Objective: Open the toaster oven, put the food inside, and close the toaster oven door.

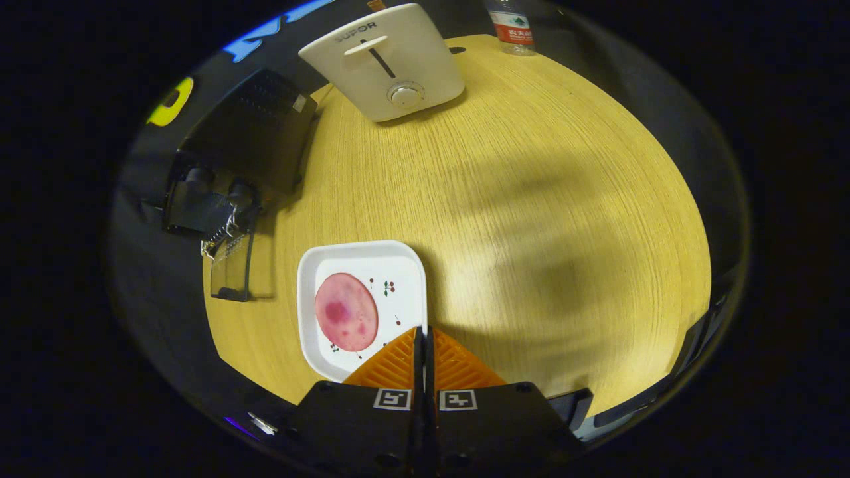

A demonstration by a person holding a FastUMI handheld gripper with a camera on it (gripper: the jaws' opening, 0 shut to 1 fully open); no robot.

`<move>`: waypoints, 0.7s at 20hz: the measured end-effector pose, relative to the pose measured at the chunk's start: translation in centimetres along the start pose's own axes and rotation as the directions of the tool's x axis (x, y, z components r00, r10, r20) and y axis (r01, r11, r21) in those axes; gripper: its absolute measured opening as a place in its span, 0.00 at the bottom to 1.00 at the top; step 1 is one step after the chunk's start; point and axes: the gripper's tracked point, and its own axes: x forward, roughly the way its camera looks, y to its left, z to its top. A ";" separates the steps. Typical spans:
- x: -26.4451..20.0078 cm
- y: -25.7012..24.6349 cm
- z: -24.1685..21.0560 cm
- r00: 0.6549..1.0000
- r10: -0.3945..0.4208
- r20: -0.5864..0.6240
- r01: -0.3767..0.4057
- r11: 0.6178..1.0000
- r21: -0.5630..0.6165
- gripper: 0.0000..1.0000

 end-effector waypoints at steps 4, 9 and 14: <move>-1.5 2.0 -0.9 0.994 0.087 0.059 -0.093 0.990 0.102 0.02; -3.3 3.2 -1.9 0.983 0.138 0.121 -0.157 0.975 0.158 0.02; -5.7 5.6 -2.9 0.959 0.213 0.184 -0.254 0.937 0.239 0.02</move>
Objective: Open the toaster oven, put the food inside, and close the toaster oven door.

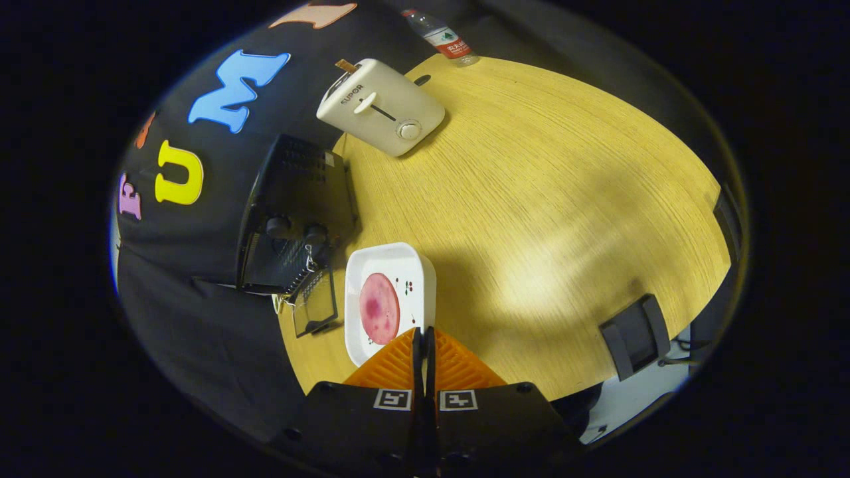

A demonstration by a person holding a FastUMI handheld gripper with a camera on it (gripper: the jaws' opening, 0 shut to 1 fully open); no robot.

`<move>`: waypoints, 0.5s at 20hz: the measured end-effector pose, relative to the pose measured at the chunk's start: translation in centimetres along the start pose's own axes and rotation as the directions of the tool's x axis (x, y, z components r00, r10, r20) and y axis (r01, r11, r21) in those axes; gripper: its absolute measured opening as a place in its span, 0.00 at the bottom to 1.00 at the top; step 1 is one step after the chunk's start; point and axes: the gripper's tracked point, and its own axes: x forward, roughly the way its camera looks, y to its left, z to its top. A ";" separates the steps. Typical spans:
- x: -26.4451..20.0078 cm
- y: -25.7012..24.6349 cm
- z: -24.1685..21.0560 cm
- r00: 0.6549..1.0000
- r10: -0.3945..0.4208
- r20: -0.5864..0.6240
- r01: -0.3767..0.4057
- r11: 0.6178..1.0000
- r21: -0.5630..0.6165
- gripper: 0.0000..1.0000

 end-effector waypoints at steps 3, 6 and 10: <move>-1.3 2.1 -1.2 0.999 0.042 0.022 -0.042 0.999 -0.013 0.02; -1.7 5.4 -2.5 0.995 0.101 0.028 -0.100 0.994 -0.031 0.01; -0.9 9.6 -4.9 0.987 0.159 0.003 -0.158 0.986 -0.046 0.01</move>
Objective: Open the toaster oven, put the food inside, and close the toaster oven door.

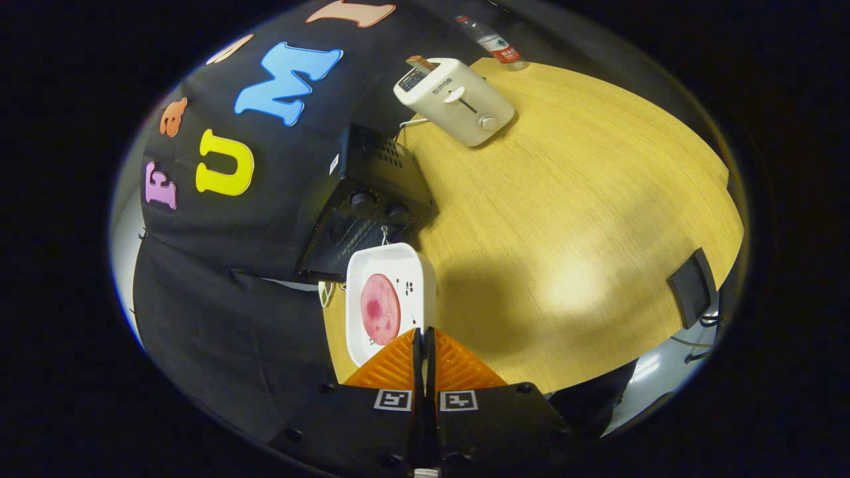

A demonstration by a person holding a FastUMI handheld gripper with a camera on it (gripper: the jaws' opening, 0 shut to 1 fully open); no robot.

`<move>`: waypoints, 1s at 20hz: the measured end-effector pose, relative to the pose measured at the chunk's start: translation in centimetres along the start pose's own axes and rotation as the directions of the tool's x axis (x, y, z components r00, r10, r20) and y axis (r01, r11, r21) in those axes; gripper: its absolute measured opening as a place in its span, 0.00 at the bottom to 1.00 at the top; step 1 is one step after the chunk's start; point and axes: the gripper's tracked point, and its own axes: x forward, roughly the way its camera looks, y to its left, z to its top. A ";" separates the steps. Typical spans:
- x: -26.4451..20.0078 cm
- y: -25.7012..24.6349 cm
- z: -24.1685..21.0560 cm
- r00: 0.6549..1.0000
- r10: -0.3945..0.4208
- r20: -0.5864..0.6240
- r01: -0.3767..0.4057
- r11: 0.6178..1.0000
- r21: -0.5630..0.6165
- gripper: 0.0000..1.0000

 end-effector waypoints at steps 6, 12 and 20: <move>3.0 4.8 -2.3 0.998 0.037 -0.050 -0.039 0.999 -0.026 0.01; 8.0 7.7 -1.3 0.996 0.052 -0.076 -0.050 0.998 0.030 0.01; 14.3 10.0 1.6 0.996 0.075 -0.038 -0.069 0.986 0.155 0.01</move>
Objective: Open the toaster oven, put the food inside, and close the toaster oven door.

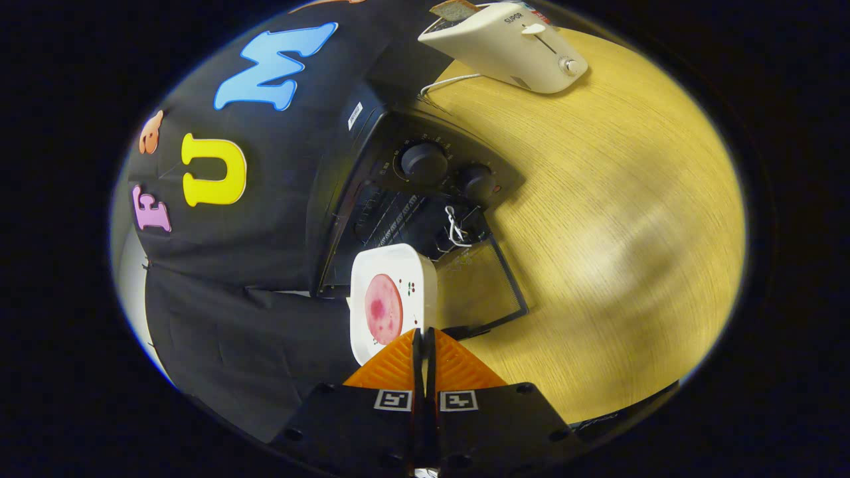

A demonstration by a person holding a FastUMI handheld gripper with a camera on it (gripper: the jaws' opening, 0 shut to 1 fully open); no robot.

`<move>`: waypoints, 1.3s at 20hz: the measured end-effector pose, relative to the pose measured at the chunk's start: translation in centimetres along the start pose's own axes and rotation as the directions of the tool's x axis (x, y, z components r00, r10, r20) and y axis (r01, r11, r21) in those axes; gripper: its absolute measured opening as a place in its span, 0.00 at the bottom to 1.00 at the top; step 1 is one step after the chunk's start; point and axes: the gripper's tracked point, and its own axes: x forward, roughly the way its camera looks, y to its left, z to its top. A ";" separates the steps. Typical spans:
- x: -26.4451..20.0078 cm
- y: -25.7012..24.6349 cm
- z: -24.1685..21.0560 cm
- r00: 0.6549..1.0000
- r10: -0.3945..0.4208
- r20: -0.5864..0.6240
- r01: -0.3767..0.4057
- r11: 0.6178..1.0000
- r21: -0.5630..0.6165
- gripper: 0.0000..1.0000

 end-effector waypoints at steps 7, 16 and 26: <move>5.0 0.8 2.7 0.993 0.024 0.114 -0.033 0.997 0.069 0.01; 10.9 1.6 5.4 0.964 0.058 0.260 -0.110 0.975 0.192 0.01; 12.9 1.8 7.6 0.918 0.005 0.398 -0.089 0.977 0.192 0.02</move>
